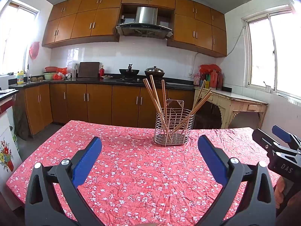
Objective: Organize utensils
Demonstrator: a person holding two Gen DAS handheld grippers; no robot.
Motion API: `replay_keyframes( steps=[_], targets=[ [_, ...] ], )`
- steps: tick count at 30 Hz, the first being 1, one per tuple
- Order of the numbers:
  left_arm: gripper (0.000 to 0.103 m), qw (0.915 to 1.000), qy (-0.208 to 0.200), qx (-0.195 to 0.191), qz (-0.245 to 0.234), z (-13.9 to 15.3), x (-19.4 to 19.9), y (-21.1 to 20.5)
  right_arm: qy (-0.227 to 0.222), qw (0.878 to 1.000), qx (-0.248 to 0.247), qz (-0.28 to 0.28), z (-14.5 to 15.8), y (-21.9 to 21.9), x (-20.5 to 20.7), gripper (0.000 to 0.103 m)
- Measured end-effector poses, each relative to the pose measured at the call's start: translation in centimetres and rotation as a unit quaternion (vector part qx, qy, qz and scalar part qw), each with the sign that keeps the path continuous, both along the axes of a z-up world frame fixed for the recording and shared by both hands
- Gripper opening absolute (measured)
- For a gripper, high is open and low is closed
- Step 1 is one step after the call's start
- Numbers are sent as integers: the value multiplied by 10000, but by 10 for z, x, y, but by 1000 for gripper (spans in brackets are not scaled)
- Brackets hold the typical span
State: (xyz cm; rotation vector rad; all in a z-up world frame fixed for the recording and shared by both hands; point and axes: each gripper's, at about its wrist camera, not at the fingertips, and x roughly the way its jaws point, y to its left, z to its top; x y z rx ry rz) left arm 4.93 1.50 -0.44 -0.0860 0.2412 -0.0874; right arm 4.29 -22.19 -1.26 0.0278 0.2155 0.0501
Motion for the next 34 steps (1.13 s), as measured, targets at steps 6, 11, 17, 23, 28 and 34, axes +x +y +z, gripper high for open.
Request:
replay_keyframes(
  steps=[6,11,17,23,28,34],
  targets=[
    [101,10000,5,-2,-6,0,0,0,1,10000,3,1,0,0,0,99],
    [101,10000,0,-5,-27,0,-1,0,-1,10000,5,-3,0,0,0,99],
    [101,10000,-15,-8,-33,0,-2,-2,-5,10000,17,-13,0,-1,0,99],
    [101,10000,-82,23,13,3,-4,-4,-4,10000,17,-12,0,-1,-1,99],
    [101,9999,-94,45,-5,3,-4,-3,-5,10000,22,-14,0,-1,0,99],
    [101,10000,-85,-12,-41,4,-3,-3,-6,10000,26,-16,0,-2,-1,99]
  ],
)
